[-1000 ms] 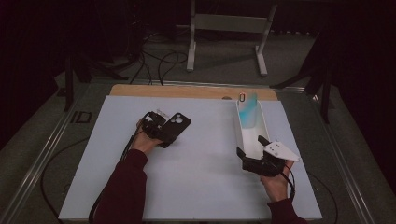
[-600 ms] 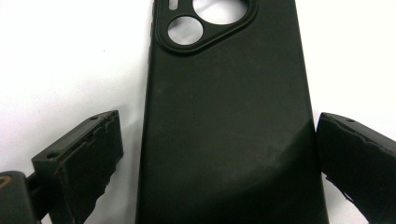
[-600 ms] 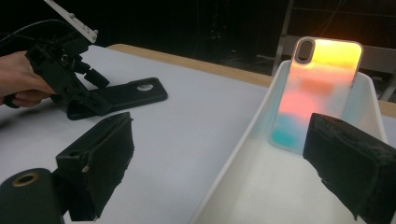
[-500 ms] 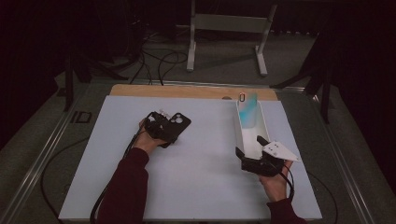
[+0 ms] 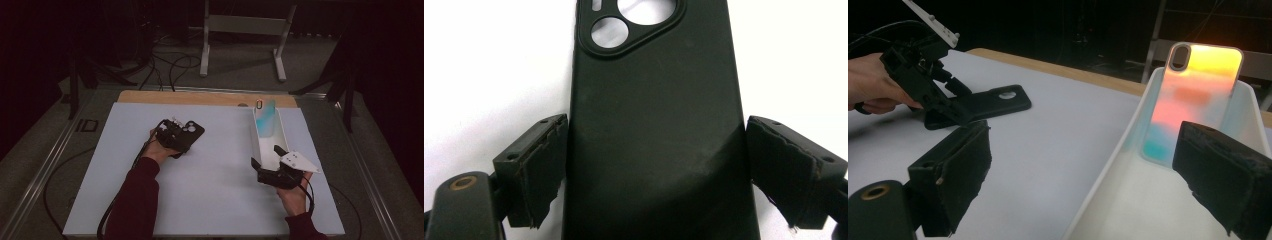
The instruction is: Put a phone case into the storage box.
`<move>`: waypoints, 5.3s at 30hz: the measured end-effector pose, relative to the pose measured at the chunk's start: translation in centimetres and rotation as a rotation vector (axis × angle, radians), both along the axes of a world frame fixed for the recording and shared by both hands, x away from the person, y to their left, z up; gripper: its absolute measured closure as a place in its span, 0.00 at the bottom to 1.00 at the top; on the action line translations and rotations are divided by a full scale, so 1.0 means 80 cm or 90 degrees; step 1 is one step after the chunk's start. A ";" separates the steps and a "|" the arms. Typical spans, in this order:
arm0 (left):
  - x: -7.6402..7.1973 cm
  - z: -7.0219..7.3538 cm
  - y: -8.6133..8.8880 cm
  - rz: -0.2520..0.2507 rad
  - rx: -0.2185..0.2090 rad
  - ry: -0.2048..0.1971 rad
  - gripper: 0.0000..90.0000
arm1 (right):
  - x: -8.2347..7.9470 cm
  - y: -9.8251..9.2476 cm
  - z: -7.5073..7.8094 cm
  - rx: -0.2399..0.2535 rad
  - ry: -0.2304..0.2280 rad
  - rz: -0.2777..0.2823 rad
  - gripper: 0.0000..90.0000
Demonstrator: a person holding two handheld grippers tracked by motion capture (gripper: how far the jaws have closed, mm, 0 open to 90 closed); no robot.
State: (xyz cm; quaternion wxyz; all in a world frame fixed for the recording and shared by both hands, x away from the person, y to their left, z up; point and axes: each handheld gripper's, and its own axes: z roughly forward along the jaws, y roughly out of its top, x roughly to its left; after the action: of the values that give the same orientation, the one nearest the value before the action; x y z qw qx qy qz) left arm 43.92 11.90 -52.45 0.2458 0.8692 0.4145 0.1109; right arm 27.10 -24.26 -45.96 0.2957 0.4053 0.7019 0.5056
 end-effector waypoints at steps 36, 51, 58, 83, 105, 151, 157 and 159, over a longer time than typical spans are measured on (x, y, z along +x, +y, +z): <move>-0.032 0.053 -0.011 -0.019 -0.060 -0.103 0.18 | 0.005 -0.005 0.002 0.003 0.013 -0.004 0.09; -0.068 0.091 -0.028 -0.088 -0.091 -0.173 0.18 | 0.011 -0.002 0.003 -0.002 0.027 -0.002 0.09; -0.088 0.104 -0.047 -0.131 -0.089 -0.204 0.18 | 0.013 0.000 0.005 0.004 0.034 0.003 0.09; -0.146 0.115 -0.128 -0.285 -0.105 -0.238 0.18 | 0.016 0.006 0.020 0.068 0.082 0.034 0.12; -0.163 0.108 -0.158 -0.347 -0.136 -0.254 0.17 | 0.015 0.012 0.018 0.100 0.114 0.059 0.28; -0.140 0.112 -0.105 -0.272 -0.225 -0.199 0.17 | 0.036 0.040 0.041 0.163 0.160 0.204 0.96; -0.132 0.112 -0.096 -0.281 -0.243 -0.175 0.17 | 0.039 0.050 0.050 0.149 0.153 0.239 0.96; -0.131 0.111 -0.094 -0.281 -0.245 -0.171 0.17 | 0.041 0.053 0.051 0.148 0.152 0.254 0.96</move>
State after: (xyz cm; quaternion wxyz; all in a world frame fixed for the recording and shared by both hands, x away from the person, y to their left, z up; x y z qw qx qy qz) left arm 33.47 4.34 -43.58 0.4759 0.8534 0.1936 0.0881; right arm 30.35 -19.99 -41.90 0.0562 0.3468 0.7353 0.5796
